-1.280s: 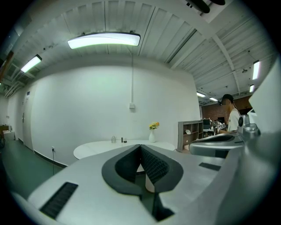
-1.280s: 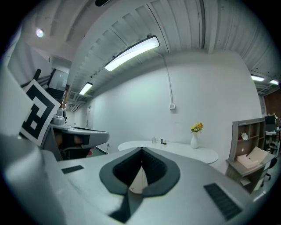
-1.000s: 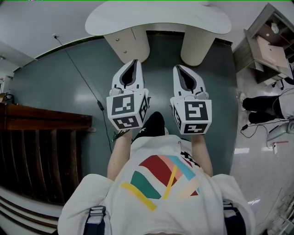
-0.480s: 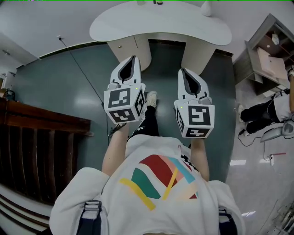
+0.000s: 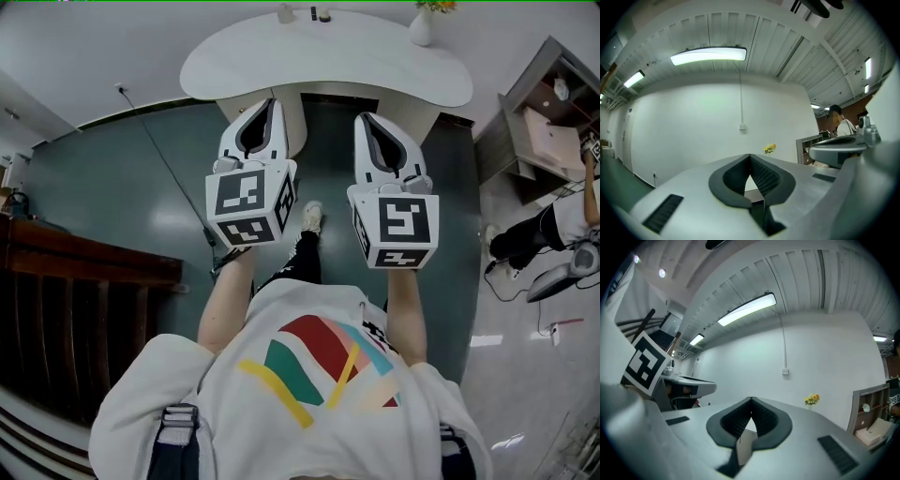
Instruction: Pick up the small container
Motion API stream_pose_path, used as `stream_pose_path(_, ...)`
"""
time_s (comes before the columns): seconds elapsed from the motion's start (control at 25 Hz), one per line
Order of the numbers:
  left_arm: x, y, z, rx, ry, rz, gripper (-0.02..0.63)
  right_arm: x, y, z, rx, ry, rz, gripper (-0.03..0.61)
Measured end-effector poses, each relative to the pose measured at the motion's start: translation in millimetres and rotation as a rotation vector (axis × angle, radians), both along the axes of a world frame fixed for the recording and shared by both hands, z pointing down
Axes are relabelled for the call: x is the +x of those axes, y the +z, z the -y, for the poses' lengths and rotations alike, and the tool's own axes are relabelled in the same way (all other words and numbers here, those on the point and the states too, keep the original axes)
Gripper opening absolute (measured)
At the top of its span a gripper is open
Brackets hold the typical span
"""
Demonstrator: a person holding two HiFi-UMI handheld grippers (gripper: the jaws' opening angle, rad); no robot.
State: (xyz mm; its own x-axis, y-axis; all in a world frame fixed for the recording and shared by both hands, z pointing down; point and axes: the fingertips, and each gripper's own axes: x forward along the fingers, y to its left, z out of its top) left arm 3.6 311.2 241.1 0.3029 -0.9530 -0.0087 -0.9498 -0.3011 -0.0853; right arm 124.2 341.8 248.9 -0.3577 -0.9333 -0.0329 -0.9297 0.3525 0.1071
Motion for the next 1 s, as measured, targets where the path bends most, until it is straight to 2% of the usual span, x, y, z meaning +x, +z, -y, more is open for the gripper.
stream_pose_path(0.24, -9.1, 2.6, 43.8, -0.001, 0.013, -0.013, 0.017, -14.1, 12.1, 43.9, -0.035, 0.009, -0.020, 0.011)
stream_pose_path(0.64, -13.6, 10.3, 131.1, -0.014, 0.024, -0.015, 0.017, -13.3, 27.2, 132.2, -0.075, 0.034, -0.026, 0.012)
stream_pose_path(0.88, -34.4, 12.6, 205.2, 0.005, 0.024, -0.029, 0.017, -32.3, 38.0, 208.7, -0.096, 0.043, -0.033, 0.011)
stream_pose_path(1.0, -43.4, 21.6, 241.9, 0.002, 0.007, 0.007, 0.017, -39.9, 48.6, 246.2, -0.130, 0.042, -0.046, 0.011)
